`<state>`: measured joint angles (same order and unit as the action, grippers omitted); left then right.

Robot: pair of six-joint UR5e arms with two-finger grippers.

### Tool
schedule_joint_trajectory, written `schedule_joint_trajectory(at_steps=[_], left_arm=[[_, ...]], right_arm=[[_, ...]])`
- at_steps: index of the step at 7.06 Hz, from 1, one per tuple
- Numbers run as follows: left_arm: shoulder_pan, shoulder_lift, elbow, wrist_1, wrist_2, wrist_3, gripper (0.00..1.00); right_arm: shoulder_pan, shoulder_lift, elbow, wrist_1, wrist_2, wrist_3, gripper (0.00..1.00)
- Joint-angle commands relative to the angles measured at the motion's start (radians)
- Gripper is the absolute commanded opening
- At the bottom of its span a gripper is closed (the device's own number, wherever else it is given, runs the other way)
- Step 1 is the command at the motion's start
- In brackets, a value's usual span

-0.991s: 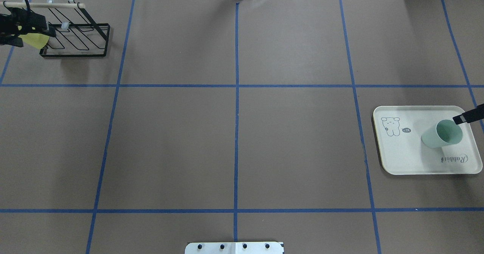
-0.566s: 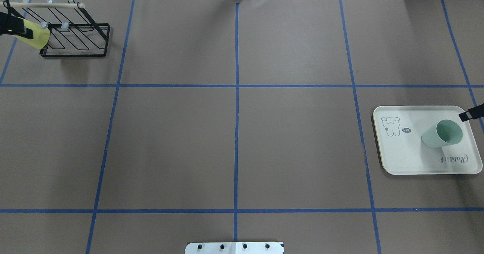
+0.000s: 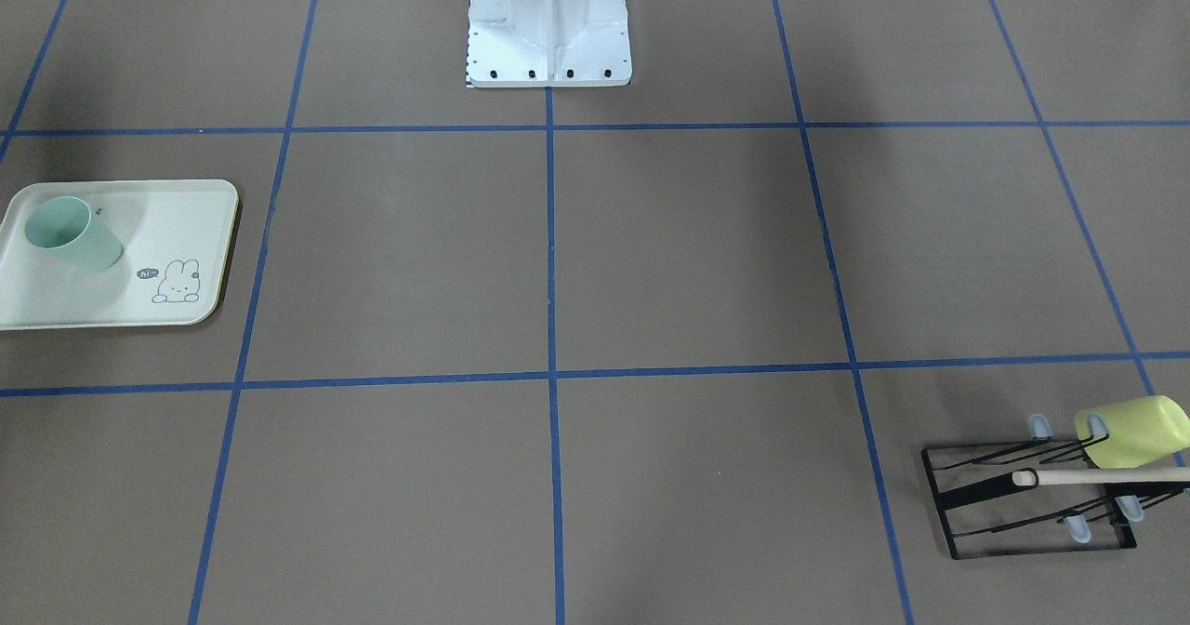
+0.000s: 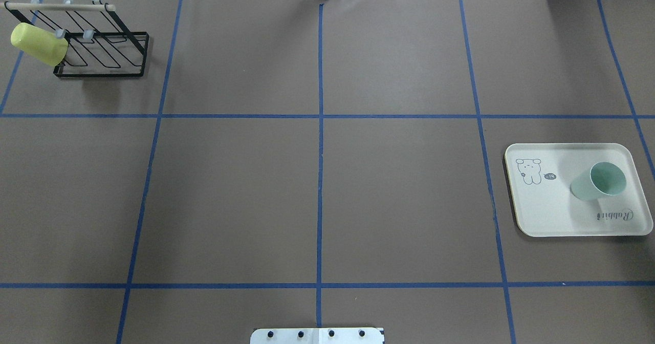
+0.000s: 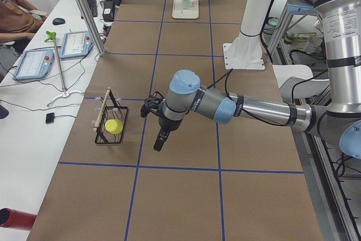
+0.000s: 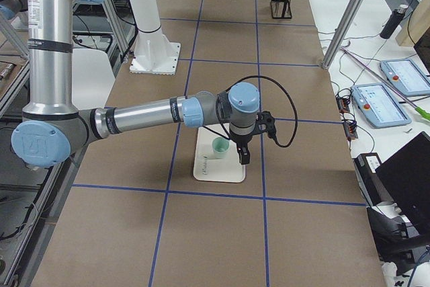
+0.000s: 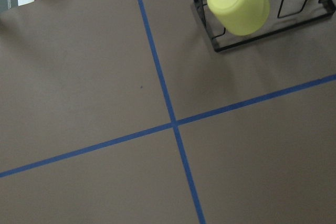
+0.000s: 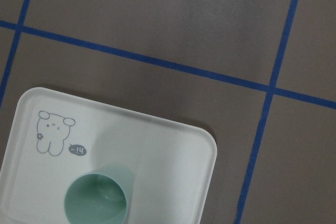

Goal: Left arm grabs green cup and hands to right arm on tray

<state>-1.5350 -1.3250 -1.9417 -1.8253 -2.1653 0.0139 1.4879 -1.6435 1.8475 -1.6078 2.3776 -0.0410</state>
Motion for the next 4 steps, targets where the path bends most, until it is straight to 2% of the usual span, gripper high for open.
schedule_joint_trajectory(at_steps=[1,2,3,4], left_arm=[[-0.002,0.003,0.062,-0.002,-0.001,0.014,1.0],[-0.001,-0.011,0.067,0.001,0.001,0.009,1.0],[0.0,-0.069,0.105,0.029,0.004,0.006,1.0],[0.001,-0.133,0.159,0.078,0.002,0.008,1.0]], right_arm=[[0.009,-0.003,-0.019,-0.007,-0.079,-0.006,1.0],[0.008,0.026,-0.048,-0.014,-0.08,0.012,1.0],[0.008,0.106,-0.1,-0.09,-0.078,0.012,1.0],[0.009,0.231,-0.172,-0.219,-0.074,0.012,1.0]])
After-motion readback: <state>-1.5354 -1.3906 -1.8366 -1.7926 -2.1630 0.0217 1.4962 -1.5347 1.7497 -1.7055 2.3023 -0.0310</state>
